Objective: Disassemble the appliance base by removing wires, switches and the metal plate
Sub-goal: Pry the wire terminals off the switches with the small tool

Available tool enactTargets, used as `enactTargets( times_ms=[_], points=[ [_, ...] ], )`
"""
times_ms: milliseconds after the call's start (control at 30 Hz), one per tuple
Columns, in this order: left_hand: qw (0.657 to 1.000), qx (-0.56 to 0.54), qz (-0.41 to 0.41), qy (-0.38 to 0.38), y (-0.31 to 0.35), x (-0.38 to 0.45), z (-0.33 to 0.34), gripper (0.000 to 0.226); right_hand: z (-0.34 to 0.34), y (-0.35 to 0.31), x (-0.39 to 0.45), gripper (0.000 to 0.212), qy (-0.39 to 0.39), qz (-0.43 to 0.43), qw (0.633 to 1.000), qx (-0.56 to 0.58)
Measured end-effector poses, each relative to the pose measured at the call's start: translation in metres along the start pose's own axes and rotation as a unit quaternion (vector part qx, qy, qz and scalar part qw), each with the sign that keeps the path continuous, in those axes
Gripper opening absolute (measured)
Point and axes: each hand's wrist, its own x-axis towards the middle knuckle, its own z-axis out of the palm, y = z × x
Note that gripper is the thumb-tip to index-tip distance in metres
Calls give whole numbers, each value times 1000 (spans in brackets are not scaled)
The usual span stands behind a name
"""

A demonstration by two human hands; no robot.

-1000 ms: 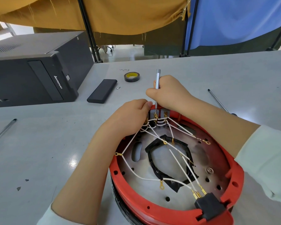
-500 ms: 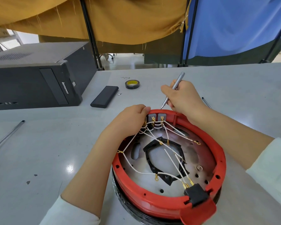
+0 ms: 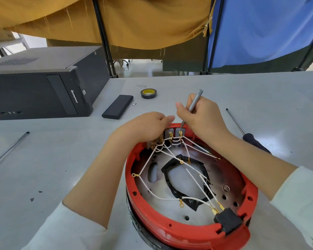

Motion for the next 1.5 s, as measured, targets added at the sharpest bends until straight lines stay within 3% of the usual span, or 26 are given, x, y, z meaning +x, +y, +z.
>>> enactTargets(
  times_ms=[233, 600, 800, 1033, 1200, 1300, 1400, 1500],
  points=[
    [998, -51, 31, 20, -7, 5, 13, 51, 0, 0, -4, 43, -9, -65, 998, -26],
    [997, -62, 44, 31, -8, 5, 13, 48, 3, -3, -3, 40, -44, -83, 992, -79],
    [997, -53, 42, 30, -8, 3, 13, 47, 5, -3, 9, 38, -56, 17, 996, -72],
    [997, -63, 32, 25, -9, 3, 13, 49, 8, -4, 29, 38, -145, 112, 976, -114],
    [997, -65, 32, 27, -9, 3, 14, 46, 8, -2, 19, 37, -78, 99, 988, -91],
    [996, -75, 30, 23, -8, 3, 13, 49, 5, -4, 19, 36, -55, 158, 986, 22],
    [997, -73, 26, 17, -8, 1, 13, 50, -7, -8, 23, 36, -89, 242, 956, 138],
    [997, -67, 24, 15, -7, 1, 12, 52, -14, -5, 15, 37, -84, 177, 979, 63]
  ],
)
